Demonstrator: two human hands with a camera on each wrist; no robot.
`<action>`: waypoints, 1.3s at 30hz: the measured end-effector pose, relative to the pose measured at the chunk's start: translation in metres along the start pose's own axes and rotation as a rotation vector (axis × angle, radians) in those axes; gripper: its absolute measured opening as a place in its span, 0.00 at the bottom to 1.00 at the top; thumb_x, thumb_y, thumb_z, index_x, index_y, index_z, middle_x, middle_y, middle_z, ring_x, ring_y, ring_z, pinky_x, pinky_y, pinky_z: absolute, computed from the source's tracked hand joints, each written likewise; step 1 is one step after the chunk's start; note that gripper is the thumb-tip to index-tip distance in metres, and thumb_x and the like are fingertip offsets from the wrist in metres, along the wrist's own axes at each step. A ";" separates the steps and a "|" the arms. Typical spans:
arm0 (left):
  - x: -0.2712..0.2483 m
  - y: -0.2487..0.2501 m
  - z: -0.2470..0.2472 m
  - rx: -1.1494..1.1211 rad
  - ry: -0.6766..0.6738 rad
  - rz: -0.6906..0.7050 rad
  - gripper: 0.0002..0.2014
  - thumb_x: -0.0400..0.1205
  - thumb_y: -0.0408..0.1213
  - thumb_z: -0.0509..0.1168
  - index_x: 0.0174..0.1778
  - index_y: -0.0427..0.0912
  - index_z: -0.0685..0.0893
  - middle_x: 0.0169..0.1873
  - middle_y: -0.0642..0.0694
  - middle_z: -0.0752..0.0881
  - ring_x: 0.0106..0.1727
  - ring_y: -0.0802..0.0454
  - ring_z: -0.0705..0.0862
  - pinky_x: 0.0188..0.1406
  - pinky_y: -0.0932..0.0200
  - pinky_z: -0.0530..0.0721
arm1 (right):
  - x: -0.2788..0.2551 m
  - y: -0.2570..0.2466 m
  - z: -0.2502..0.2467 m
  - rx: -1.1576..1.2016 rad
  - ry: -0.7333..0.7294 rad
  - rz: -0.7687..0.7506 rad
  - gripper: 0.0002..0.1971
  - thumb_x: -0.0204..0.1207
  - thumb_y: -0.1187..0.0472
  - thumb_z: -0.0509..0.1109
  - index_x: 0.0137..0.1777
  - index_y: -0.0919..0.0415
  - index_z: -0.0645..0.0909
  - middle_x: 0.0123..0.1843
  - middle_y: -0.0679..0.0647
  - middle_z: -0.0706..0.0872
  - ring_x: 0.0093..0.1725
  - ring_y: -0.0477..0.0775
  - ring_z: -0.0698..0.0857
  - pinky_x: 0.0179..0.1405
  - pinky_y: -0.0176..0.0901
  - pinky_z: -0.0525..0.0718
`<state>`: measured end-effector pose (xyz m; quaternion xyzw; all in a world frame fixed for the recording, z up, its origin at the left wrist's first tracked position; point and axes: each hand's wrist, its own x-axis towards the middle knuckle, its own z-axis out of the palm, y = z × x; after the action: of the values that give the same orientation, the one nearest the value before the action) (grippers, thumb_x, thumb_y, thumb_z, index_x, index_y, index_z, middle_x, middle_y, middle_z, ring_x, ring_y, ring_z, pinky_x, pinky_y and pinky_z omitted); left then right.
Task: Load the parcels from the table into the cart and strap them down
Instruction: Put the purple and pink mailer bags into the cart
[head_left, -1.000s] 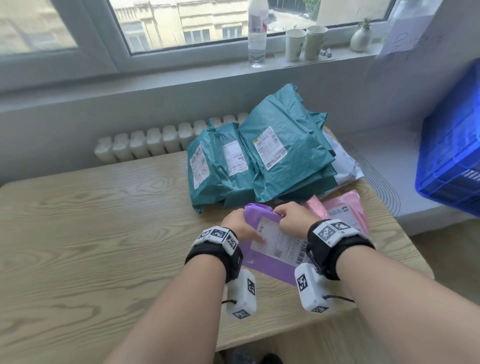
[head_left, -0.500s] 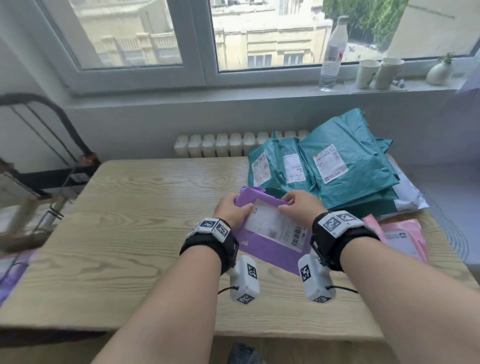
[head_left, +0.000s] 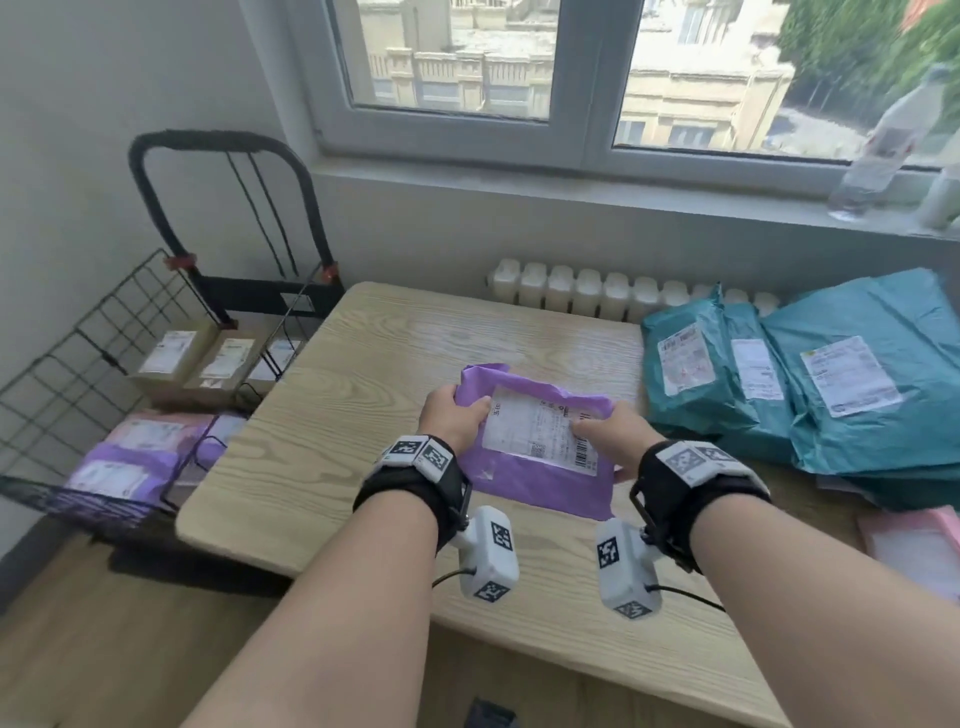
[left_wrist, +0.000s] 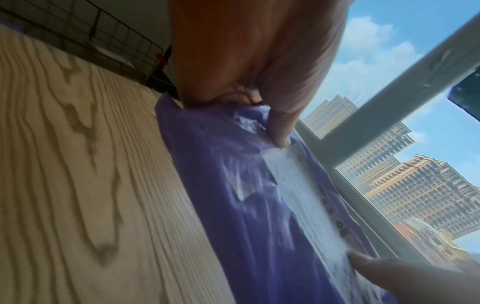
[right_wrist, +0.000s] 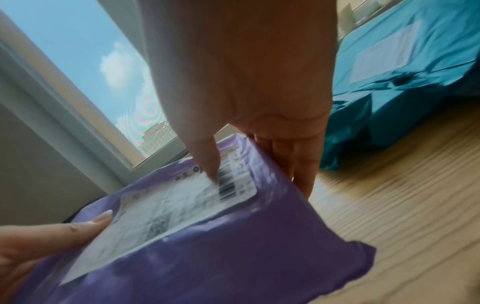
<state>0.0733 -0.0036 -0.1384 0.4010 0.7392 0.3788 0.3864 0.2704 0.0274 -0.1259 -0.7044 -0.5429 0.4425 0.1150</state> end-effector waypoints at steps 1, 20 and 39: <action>0.002 -0.006 -0.015 -0.003 0.010 -0.011 0.13 0.80 0.40 0.70 0.55 0.36 0.84 0.51 0.36 0.88 0.53 0.38 0.87 0.57 0.42 0.85 | -0.002 -0.011 0.012 -0.003 -0.019 -0.004 0.15 0.72 0.57 0.70 0.56 0.64 0.81 0.48 0.60 0.87 0.52 0.63 0.88 0.55 0.64 0.87; 0.049 -0.128 -0.255 0.171 0.192 -0.203 0.22 0.82 0.42 0.66 0.69 0.36 0.76 0.65 0.38 0.81 0.65 0.39 0.80 0.61 0.53 0.76 | -0.042 -0.172 0.236 -0.047 -0.207 -0.052 0.09 0.77 0.68 0.66 0.56 0.70 0.79 0.55 0.70 0.87 0.53 0.69 0.88 0.51 0.70 0.87; 0.151 -0.170 -0.356 0.243 0.198 -0.383 0.33 0.77 0.40 0.67 0.77 0.38 0.64 0.68 0.39 0.77 0.68 0.39 0.77 0.67 0.49 0.76 | 0.034 -0.271 0.342 0.140 -0.313 -0.027 0.05 0.77 0.71 0.66 0.46 0.60 0.79 0.47 0.58 0.87 0.48 0.59 0.88 0.46 0.59 0.90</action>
<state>-0.3468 -0.0258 -0.1795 0.2581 0.8761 0.2444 0.3258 -0.1642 0.0516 -0.1677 -0.6098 -0.5314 0.5820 0.0838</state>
